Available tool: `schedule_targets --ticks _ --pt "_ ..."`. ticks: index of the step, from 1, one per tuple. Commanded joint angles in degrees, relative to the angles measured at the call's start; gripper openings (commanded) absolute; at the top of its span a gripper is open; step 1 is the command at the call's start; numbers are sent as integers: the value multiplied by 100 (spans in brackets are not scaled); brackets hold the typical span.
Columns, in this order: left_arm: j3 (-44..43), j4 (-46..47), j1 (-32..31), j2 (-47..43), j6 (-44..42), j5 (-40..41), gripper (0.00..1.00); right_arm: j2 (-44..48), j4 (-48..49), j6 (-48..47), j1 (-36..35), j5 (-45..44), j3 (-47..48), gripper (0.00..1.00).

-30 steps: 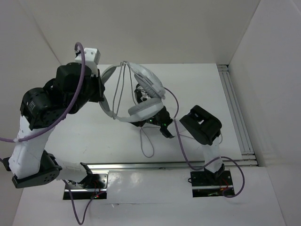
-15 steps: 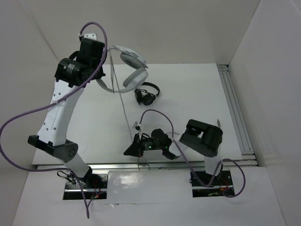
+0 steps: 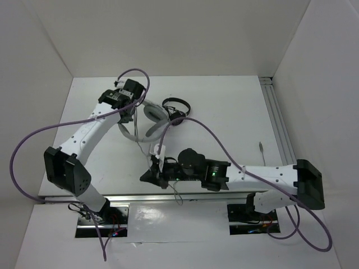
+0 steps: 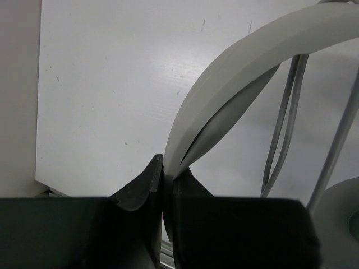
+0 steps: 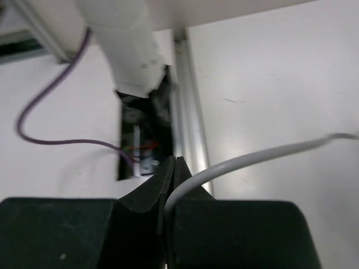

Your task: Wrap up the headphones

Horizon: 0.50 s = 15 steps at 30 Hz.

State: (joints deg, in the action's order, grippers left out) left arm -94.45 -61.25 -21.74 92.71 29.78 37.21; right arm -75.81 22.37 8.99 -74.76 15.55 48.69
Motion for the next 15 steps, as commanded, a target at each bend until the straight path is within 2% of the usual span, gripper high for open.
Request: schedule_targets --ticks 1,2,3,4,6,8,9,11,12,13,15 --pt "523 623 -138 -744 19 234 0 637 -2690 -1406 -91 -1972 728 0" --pt "925 623 -190 -998 -59 112 0 751 -3033 -1548 -91 -2438 887 0" --pt "1112 710 -191 -1131 -147 33 0 752 -3585 -1680 -91 -3330 1201 0" --pt "1270 772 -260 -1254 -148 32 0 752 -3834 -1812 -39 -3739 1396 0" --pt "1622 842 -339 -1562 -323 -90 0 612 -4265 -1945 -38 -4800 1896 0" --pt "1807 843 -515 -1720 -499 -144 0 506 -4267 -2286 -38 -5446 2065 0" --pt "1808 843 -585 -1895 -569 -353 0 428 -3954 -2453 -38 -6145 2066 0" --pt "1896 791 -831 -2098 -710 -512 0 427 -3304 -3199 92 -6755 1935 0" --pt "1974 721 -910 -2203 -780 -852 0 427 -2883 -3481 206 -6976 1821 0" --pt "1975 720 -1085 -2448 -833 -960 0 427 -2209 -3849 373 -7048 1663 0" --pt "2132 720 -1253 -2686 -1052 -1320 0 427 -1791 -3914 970 -6847 1662 0"
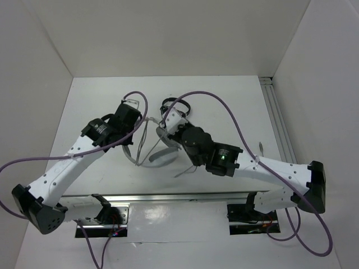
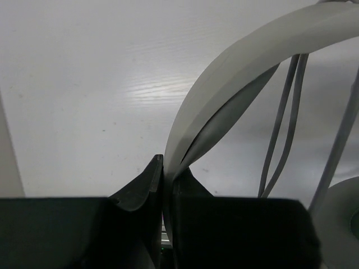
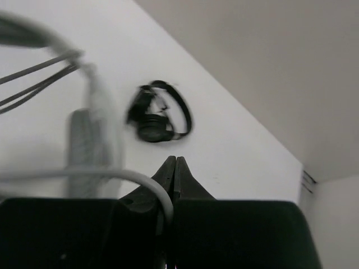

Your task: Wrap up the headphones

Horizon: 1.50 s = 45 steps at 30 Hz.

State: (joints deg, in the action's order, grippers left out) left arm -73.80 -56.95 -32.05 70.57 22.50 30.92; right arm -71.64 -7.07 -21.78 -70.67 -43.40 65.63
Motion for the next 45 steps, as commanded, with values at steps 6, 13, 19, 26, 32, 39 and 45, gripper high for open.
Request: schedule_targets --ticks 6,13,19,26,32,39,45 --pt "67 18 -907 -921 -501 -1605 0 -183 1446 -775 1642 356 327 4" --pt "6 -167 -1136 -1212 -607 -1993 0 -360 1050 -442 2514 1508 592 10" --pt "-476 -369 -1189 -1089 -546 -1959 0 -237 628 480 3217 4361 601 16" --pt "-1977 -1089 -1189 -807 -212 -1141 0 -711 1970 1799 3078 5958 -523 0" --pt "-2893 -1433 -1189 -605 -158 -1000 0 -1658 3210 2572 3129 6035 -806 6" --pt "-4053 -1223 -1189 -491 114 -930 0 -3116 5475 4233 3043 7547 -691 33" --pt "-4573 -1301 -1189 -254 466 -236 0 -4313 5980 4779 2638 7662 -489 46"
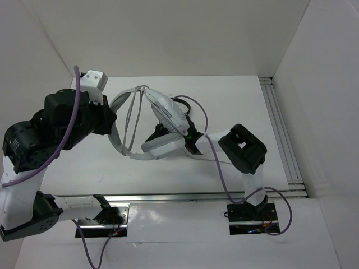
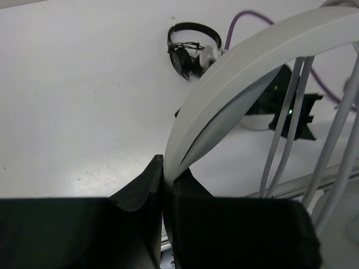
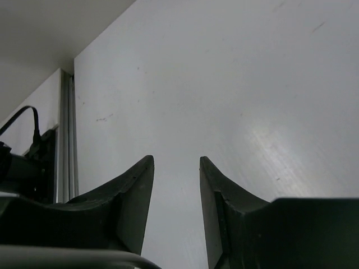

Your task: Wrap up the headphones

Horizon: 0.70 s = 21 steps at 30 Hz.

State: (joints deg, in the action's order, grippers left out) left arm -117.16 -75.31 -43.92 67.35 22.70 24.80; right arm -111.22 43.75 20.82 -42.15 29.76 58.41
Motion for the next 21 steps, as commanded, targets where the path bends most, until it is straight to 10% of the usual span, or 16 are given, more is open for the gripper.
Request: schedule_targets --ticks 1,16,21 --pt "-237 587 -2 68 524 594 0 -426 1003 520 -215 346 171 46" --pt "-2161 1247 2097 2492 270 150 0 47 2218 583 -864 -163 -2316 41" --pt "-1513 1694 2669 2827 551 -325 0 784 1061 178 -1681 -854 -2370 0"
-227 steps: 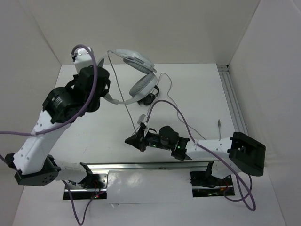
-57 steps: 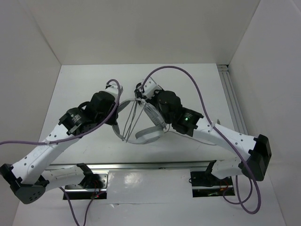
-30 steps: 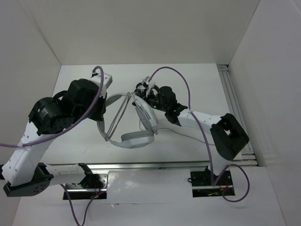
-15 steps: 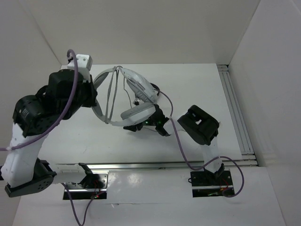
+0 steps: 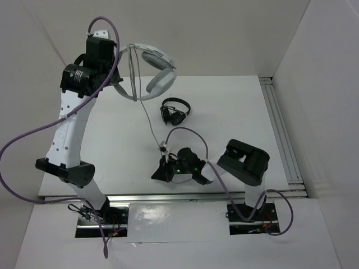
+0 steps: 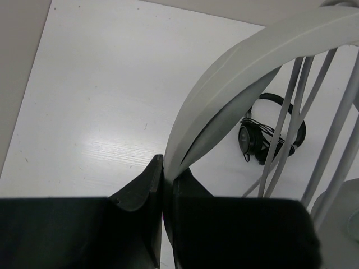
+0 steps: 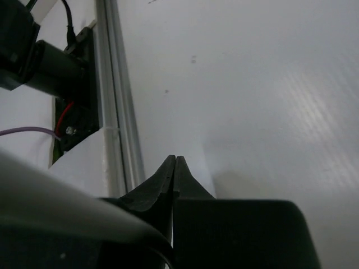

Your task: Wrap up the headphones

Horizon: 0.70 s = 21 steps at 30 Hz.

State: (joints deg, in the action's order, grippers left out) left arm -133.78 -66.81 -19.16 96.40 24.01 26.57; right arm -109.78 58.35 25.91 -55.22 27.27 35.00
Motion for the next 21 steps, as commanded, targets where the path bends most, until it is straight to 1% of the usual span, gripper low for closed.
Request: schedule_targets --ticks 1,2,3,4,5,6,7,9,10,12,13,14,15,16,17,19,20,21 --pt "333 897 350 -25 490 -503 0 772 -638 -541 -523 -765 -29 0" --pt "517 950 412 -25 621 -503 0 895 -893 -639 -786 -880 -29 0" --pt "945 1142 413 -25 622 -503 0 1192 -1426 -736 -901 -1151 111 0" --pt "1167 1230 413 -77 622 -408 0 1378 -1701 -954 -1033 -1380 112 0" --pt "1387 1292 413 -77 622 -259 0 1589 -1991 -1096 -1356 -1626 182 0" --pt "1807 1380 465 -147 622 -14 0 2035 -2733 -1254 -1516 -1880 269 0" --pt "1994 1450 466 -209 535 119 0 2265 -3098 -1551 -1701 -2431 488 0" --pt "2459 1512 466 -209 395 392 0 2818 -3853 -1825 -2131 -2839 796 0" --pt "2618 1513 466 -209 394 628 0 2952 -4614 -1957 -2229 -3032 1189 0" --pt "3126 1513 413 -209 394 727 0 3224 -5339 -2282 -2343 -3104 1630 0" --pt "3303 1443 352 -279 394 901 0 3295 -5986 -2414 -2344 -3357 2007 0" --pt "3514 1442 169 -367 333 972 0 3357 -6289 -2702 -2396 -3647 2167 0" --pt "3751 1564 97 -472 263 973 0 3358 -6570 -2818 -2397 -4006 2308 0" --pt "4206 1644 36 -595 192 834 0 3445 -7043 -2950 -2397 -4689 2527 0" --pt "4437 1731 -87 -814 -26 746 0 3524 -7213 -3300 -2397 -5061 2590 0" --pt "4954 1794 -219 -965 -168 657 0 3525 -7651 -3548 -2213 -5782 2756 0" --pt "5088 1794 -342 -1035 -282 657 0 3525 -7715 -3775 -2117 -6342 2914 0" --pt "5211 1794 -413 -1036 -283 657 0 3577 -7768 -3865 -1907 -6600 2994 0"
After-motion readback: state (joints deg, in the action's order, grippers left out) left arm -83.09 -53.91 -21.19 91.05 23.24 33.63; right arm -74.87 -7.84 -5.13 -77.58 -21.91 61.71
